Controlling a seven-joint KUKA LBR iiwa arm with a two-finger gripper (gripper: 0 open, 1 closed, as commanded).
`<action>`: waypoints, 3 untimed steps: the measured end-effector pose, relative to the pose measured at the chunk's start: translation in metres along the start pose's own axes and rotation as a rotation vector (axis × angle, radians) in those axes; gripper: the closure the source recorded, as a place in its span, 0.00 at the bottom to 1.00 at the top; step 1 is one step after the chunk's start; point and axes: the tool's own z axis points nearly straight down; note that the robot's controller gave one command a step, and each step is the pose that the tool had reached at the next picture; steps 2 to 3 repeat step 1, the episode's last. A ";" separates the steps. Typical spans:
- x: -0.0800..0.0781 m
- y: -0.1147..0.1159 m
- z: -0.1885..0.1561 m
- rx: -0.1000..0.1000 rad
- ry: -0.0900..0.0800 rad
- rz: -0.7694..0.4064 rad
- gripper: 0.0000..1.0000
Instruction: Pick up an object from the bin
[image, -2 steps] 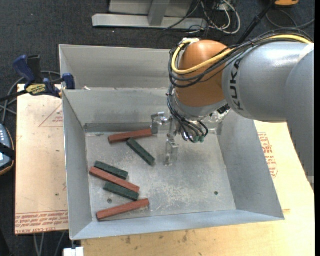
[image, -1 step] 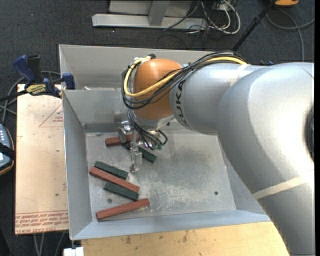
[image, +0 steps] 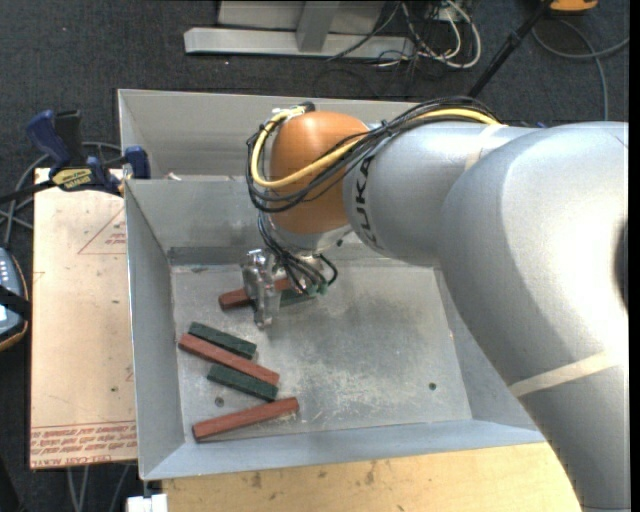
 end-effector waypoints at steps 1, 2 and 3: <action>0.001 -0.003 -0.127 0.001 0.000 0.033 1.00; 0.001 -0.003 -0.127 0.001 0.000 0.033 1.00; 0.001 -0.003 -0.127 0.001 0.000 0.033 1.00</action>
Offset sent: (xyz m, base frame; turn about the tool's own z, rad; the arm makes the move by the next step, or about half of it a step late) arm -0.0045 -0.0055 0.1214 0.0357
